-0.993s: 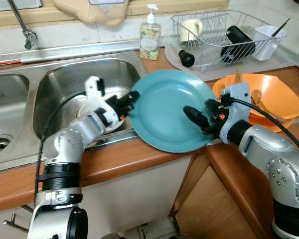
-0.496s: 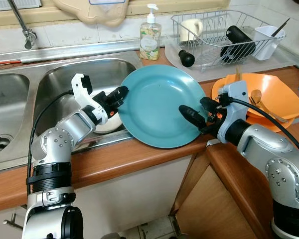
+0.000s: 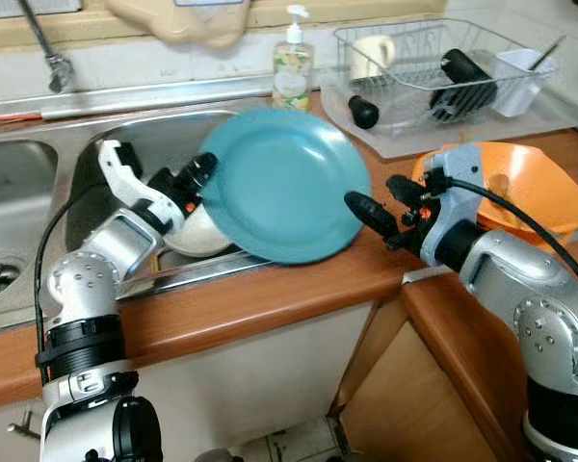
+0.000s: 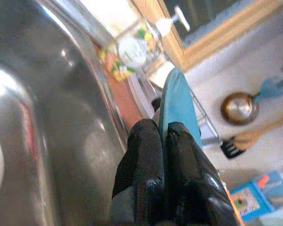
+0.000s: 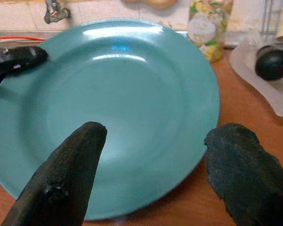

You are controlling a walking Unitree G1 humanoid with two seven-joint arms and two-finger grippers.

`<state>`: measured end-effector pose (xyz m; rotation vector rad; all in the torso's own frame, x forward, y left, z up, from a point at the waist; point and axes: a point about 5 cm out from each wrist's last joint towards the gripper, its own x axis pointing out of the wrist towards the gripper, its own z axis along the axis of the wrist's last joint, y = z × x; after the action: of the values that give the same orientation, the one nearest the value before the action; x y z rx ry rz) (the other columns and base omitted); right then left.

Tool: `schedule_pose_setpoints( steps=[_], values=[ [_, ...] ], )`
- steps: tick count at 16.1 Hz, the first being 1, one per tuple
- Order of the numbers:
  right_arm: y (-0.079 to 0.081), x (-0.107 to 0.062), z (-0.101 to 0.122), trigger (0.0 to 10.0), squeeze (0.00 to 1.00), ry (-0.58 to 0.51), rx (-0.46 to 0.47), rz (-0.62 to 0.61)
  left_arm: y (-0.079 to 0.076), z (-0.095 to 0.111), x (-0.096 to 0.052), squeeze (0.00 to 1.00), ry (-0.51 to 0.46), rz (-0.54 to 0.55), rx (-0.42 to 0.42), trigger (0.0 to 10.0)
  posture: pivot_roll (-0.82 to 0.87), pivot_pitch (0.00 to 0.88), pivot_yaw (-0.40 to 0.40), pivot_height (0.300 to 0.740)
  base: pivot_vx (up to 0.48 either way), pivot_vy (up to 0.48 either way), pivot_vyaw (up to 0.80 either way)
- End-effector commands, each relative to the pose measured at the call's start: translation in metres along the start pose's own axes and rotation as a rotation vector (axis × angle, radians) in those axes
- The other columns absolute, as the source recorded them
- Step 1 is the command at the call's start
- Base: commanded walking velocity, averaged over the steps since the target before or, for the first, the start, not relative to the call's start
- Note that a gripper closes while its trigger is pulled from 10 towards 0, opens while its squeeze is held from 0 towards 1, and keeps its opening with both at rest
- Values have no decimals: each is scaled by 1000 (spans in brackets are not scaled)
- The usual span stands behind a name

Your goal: Kitchen organization

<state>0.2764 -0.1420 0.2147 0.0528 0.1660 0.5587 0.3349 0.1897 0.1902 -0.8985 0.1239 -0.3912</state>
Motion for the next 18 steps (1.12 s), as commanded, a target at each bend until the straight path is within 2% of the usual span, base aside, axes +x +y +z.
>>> schedule_pose_setpoints(
  steps=[1,3,6,9,13,18],
  values=[
    [1,-1,6,10000,0,-27,-2,19,-13,14,1,0,-57,-50,5,0,-112,0,7,740,0,0,0],
    [4,1,7,10000,0,-30,-5,36,-9,20,-5,0,-90,-30,-11,0,-112,0,7,740,0,0,0],
    [12,-1,4,10000,0,-3,-39,105,10,39,-19,0,-161,106,55,0,-112,0,4,740,0,0,0],
    [22,-3,-2,10000,0,34,-77,189,25,49,-28,0,-193,187,78,0,-112,0,5,740,0,0,0],
    [38,-8,-10,10000,0,85,-116,335,43,47,-32,0,-204,317,103,0,-114,0,7,740,0,0,0],
    [39,-9,-12,10000,0,94,-132,344,60,38,-29,0,-180,413,141,0,-127,0,12,740,0,0,0]
  ],
)
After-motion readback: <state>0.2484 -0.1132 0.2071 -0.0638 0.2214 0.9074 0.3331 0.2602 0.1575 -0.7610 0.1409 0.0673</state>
